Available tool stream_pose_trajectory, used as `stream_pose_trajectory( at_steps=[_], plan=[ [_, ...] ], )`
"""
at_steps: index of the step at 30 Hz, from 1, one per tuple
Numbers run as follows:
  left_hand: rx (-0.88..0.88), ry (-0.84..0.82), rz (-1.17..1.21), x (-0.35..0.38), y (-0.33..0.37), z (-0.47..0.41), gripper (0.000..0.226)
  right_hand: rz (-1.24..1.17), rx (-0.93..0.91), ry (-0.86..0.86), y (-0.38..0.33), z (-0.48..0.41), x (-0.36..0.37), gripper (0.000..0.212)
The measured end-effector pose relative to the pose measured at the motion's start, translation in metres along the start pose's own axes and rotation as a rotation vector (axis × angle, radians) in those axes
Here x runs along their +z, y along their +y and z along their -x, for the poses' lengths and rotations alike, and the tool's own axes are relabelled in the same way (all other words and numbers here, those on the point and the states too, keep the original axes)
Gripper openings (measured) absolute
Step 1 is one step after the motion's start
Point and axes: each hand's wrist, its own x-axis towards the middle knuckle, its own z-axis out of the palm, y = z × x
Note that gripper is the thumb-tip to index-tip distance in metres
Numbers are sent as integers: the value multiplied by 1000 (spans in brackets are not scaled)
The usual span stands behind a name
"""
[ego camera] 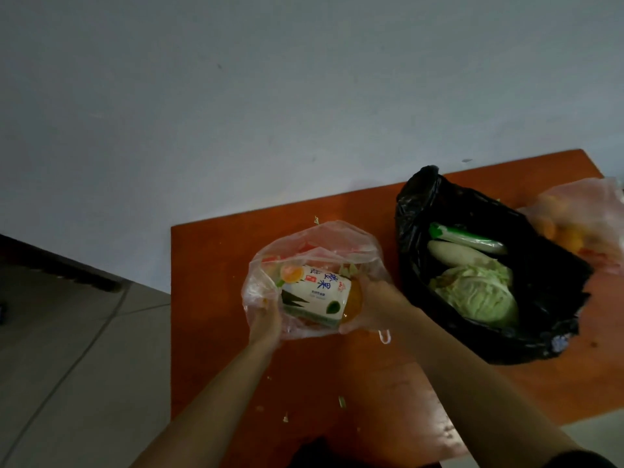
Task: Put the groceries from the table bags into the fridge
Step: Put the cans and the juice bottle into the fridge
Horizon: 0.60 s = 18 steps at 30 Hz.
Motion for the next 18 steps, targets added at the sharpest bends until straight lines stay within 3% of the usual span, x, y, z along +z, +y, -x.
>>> stream_pose_trajectory(
  at_steps=[3, 8, 12, 18],
  plan=[
    [-104, 76, 93, -4, 0, -4, 51, -16, 72, 10, -15, 16, -4, 105],
    [-103, 44, 143, -10, 7, -7, 46, -10, 114, 166, -37, 49, -9, 104],
    [-63, 95, 152, -5, 15, 3, 49, -70, 201, 249, -32, 86, -5, 108],
    [61, 260, 103, 9, 25, 48, 44, -196, 226, 385, 2, 154, 8, 84]
  ],
)
